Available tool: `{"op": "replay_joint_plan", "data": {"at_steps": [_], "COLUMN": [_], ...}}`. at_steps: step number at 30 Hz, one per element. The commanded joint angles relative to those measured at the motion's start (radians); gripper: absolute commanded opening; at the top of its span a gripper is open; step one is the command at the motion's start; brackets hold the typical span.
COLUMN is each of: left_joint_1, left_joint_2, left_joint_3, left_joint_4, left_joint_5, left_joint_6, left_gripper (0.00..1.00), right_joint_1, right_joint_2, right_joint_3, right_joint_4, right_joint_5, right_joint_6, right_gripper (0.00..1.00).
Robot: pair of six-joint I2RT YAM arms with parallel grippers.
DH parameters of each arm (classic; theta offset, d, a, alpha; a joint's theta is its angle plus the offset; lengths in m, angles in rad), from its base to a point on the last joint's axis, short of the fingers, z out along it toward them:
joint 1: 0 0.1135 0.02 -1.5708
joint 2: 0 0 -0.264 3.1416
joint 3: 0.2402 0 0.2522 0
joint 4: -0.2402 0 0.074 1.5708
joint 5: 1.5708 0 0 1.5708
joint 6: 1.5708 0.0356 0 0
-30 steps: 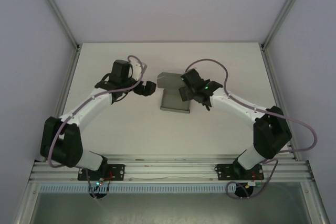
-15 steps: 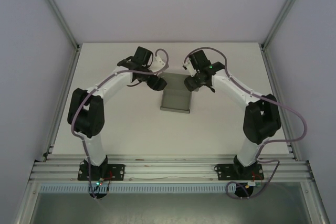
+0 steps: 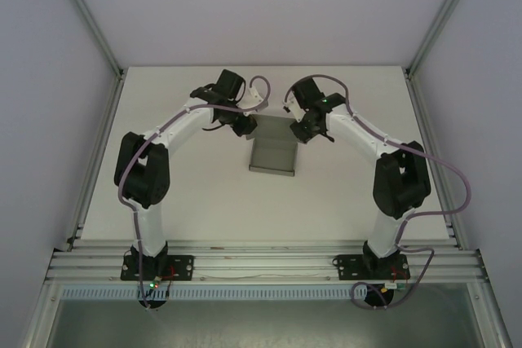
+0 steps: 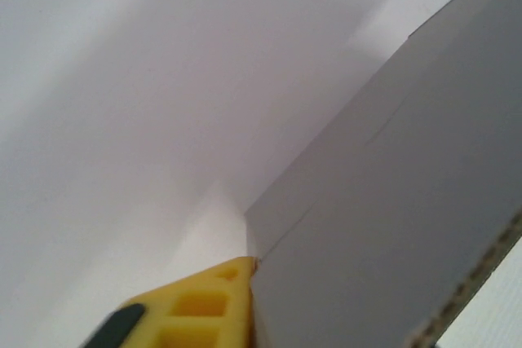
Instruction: Assemble paper box
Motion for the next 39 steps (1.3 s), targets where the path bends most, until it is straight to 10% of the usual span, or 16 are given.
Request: {"op": "replay_joint_plan", "data": {"at_steps": [1, 25, 39], "left_joint_1": [-0.015, -0.025, -0.044], "left_joint_2": [0.022, -0.06, -0.056], "left_joint_3": [0.034, -0.11, -0.145], "left_joint_4": [-0.042, 0.344, 0.393], "left_joint_5": [-0.035, -0.053, -0.081], "left_joint_6": [-0.007, -0.818, -0.892], "left_gripper": [0.03, 0.03, 0.04], "right_joint_1": [-0.004, 0.018, 0.074], "right_joint_2": [0.012, -0.019, -0.005], "right_joint_3": [0.039, -0.024, -0.083], "right_joint_4": [-0.039, 0.185, 0.258], "right_joint_5": [0.031, 0.031, 0.155], "right_joint_6": [0.006, 0.679, 0.706], "right_gripper": [0.16, 0.04, 0.04]}}
